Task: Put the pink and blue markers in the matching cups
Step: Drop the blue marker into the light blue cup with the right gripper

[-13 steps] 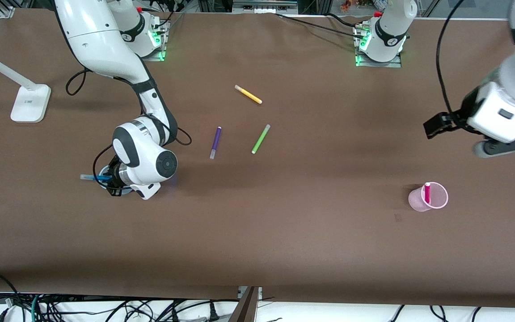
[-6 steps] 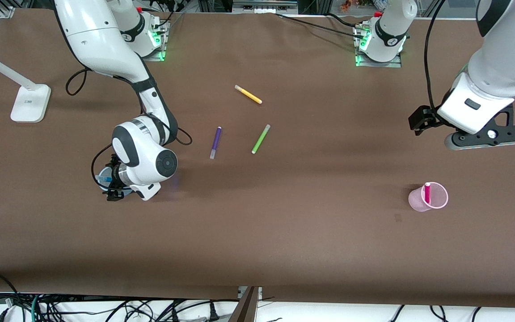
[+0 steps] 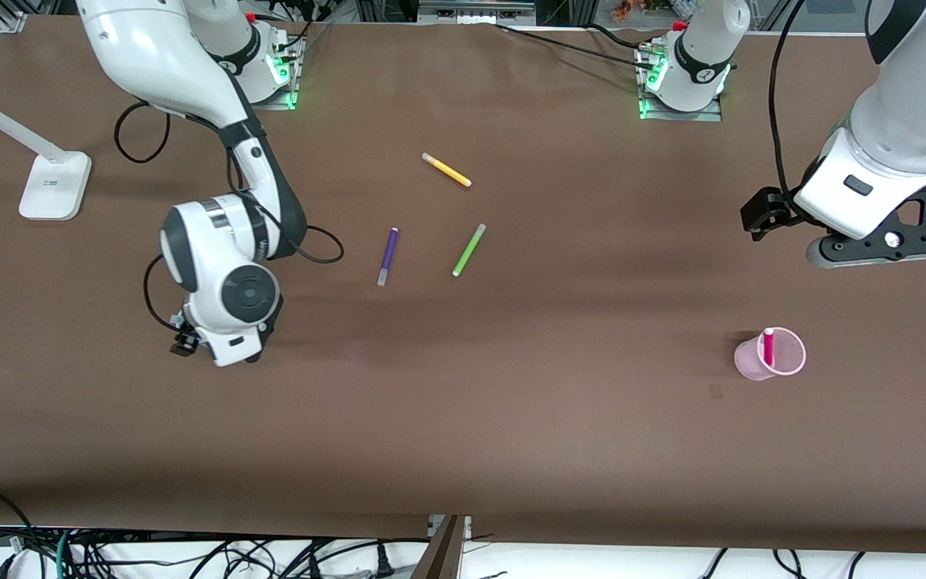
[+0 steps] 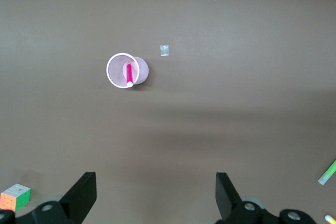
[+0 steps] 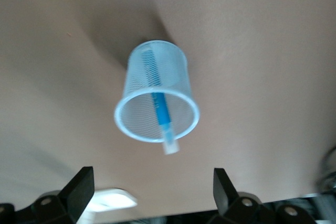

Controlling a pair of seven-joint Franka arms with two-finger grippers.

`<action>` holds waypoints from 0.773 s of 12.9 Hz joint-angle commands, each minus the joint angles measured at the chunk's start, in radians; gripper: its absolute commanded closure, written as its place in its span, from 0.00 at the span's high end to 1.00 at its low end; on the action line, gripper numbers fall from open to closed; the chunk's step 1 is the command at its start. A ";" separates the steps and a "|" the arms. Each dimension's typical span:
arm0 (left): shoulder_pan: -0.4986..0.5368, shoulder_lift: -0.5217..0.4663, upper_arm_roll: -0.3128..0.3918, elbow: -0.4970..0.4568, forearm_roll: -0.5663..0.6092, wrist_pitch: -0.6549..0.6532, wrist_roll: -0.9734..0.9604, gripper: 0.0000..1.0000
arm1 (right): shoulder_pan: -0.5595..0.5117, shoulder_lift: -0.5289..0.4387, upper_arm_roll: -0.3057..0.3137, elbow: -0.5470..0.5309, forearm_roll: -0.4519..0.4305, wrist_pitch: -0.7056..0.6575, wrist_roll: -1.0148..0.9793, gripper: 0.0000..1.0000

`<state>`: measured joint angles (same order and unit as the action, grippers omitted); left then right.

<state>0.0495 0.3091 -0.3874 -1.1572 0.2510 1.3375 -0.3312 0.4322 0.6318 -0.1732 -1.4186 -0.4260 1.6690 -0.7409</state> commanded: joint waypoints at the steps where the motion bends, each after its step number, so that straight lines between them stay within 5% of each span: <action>1: 0.012 -0.013 0.022 0.010 -0.076 -0.023 0.093 1.00 | -0.004 -0.043 -0.040 0.047 0.148 -0.057 0.087 1.00; 5: -0.068 -0.126 0.156 -0.111 -0.113 0.014 0.173 1.00 | -0.010 -0.164 -0.123 0.047 0.323 -0.099 0.104 1.00; 10: -0.069 -0.370 0.232 -0.493 -0.197 0.213 0.242 1.00 | -0.015 -0.262 -0.236 0.052 0.420 -0.175 0.104 1.00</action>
<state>-0.0119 0.0693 -0.1941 -1.4647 0.0824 1.4778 -0.1505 0.4186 0.4025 -0.3871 -1.3585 -0.0362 1.5305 -0.6504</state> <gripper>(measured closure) 0.000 0.000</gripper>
